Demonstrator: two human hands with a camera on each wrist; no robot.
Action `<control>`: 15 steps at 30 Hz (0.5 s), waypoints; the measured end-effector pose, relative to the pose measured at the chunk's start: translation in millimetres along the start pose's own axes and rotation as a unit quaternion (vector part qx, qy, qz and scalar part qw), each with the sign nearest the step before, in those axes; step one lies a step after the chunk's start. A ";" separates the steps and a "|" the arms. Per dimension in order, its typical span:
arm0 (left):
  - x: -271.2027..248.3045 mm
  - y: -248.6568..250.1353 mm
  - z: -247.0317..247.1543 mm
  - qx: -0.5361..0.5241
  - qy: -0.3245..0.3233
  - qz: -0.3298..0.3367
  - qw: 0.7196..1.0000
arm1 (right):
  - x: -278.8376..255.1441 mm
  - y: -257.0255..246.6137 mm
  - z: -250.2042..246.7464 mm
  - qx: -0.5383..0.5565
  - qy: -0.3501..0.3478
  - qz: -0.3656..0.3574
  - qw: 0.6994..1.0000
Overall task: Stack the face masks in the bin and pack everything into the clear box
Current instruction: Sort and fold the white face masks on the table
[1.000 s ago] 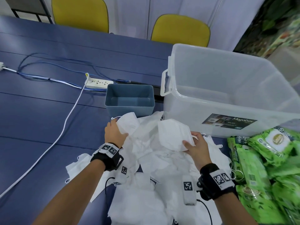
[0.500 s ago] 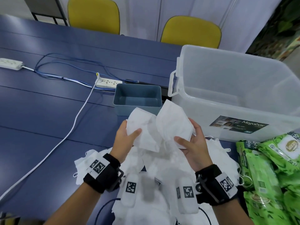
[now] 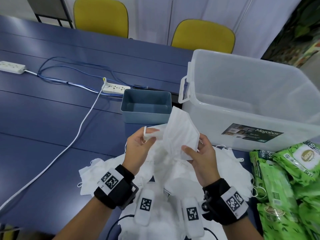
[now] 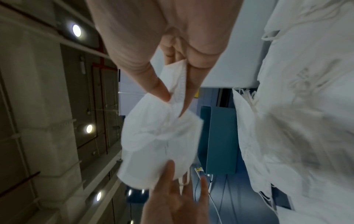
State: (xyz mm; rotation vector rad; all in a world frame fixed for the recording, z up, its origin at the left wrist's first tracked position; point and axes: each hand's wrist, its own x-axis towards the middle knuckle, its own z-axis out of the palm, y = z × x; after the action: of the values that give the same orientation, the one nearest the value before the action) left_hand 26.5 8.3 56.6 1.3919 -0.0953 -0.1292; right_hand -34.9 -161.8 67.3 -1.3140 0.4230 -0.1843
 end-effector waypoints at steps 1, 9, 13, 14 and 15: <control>1.1 -1.5 -2.7 0.012 0.008 0.015 1.000 | -0.3 -2.4 -3.5 0.029 0.007 0.008 1.000; 1.4 -1.0 -4.8 0.025 0.017 0.112 0.993 | -1.8 -2.1 -17.8 0.075 0.064 -0.005 0.995; -1.7 -5.1 2.7 0.047 0.008 0.140 0.989 | -3.6 -0.1 -8.7 0.076 0.039 0.010 0.996; -2.5 -4.3 6.1 0.047 0.003 0.144 0.988 | -3.9 -0.6 -6.6 0.089 0.033 0.019 0.995; -3.7 -3.8 9.6 0.045 -0.006 0.146 0.988 | -3.8 -0.8 -4.2 0.100 0.029 0.031 0.994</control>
State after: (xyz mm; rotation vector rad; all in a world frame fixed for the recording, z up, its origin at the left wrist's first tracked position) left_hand 21.3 -1.2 54.6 1.4518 -0.3161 0.1124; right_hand -40.0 -164.3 68.0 -1.1002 0.4821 -0.2084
